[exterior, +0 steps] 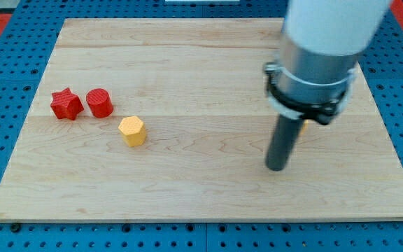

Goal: Place the arm on top of the red circle

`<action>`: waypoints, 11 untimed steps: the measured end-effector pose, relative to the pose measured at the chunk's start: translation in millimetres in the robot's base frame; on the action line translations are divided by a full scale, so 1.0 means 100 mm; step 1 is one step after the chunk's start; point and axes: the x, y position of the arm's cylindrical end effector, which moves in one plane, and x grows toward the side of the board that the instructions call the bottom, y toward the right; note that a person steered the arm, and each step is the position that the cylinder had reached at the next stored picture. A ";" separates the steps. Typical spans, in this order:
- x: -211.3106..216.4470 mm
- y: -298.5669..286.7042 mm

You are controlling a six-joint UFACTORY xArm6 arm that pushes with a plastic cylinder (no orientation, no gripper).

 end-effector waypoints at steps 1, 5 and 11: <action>-0.09 -0.45; -1.05 -1.84; -1.30 -2.49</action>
